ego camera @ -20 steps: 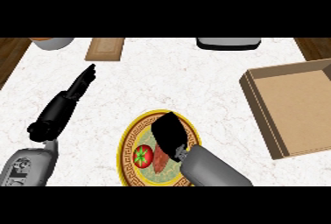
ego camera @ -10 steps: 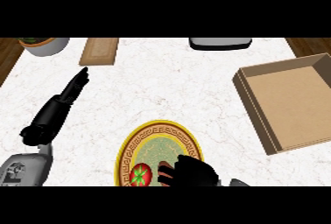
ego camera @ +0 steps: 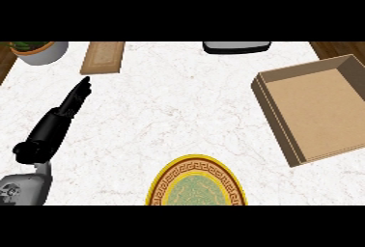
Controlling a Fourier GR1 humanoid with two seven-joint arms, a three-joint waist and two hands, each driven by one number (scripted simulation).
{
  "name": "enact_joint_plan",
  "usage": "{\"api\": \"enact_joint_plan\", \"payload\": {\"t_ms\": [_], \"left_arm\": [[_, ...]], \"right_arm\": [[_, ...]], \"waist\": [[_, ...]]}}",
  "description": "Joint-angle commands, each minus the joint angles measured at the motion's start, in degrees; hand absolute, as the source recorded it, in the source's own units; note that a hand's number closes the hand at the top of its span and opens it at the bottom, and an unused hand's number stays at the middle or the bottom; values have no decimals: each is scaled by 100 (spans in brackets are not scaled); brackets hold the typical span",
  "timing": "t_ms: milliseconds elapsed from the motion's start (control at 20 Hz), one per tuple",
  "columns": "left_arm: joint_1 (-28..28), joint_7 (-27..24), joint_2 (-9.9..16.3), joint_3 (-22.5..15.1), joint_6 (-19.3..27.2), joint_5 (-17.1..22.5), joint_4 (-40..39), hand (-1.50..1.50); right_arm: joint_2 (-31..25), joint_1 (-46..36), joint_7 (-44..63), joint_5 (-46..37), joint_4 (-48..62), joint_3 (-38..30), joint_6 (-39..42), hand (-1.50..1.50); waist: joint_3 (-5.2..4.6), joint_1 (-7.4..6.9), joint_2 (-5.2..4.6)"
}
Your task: Pick the sweet potato from the plate and place it in the cardboard box
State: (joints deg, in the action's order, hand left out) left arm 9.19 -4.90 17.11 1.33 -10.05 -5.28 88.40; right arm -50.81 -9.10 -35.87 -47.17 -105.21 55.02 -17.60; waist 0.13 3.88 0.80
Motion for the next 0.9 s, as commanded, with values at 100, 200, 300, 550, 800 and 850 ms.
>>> {"api": "enact_joint_plan", "payload": {"t_ms": [100,200,300,550,800,850], "left_arm": [[-110,18,-23,55,74,-1,105,0],[-65,101,71,94,3,40,245,0],[4,104,-45,-55,23,-25,225,0],[101,105,-132,-182,32,-118,155,0],[275,194,-51,-81,-163,46,117,0],[91,118,-277,-401,-3,-215,255,0]], "right_arm": [[-1698,880,-827,1861,-1127,-1084,-801,150],[-1805,1171,-702,2704,-1006,-1528,-953,150],[-1880,1125,-673,3675,-869,-2017,-761,150],[-2352,1002,-860,5627,-235,-3371,-127,150],[-2581,668,-1137,6883,1086,-4353,1110,150],[-2650,475,-1093,7002,1339,-4436,1481,150]], "waist": [[-5,103,-11],[2,46,-22],[0,-62,-76],[-6,-199,-94],[-8,-403,-104],[-9,-467,-108]]}}
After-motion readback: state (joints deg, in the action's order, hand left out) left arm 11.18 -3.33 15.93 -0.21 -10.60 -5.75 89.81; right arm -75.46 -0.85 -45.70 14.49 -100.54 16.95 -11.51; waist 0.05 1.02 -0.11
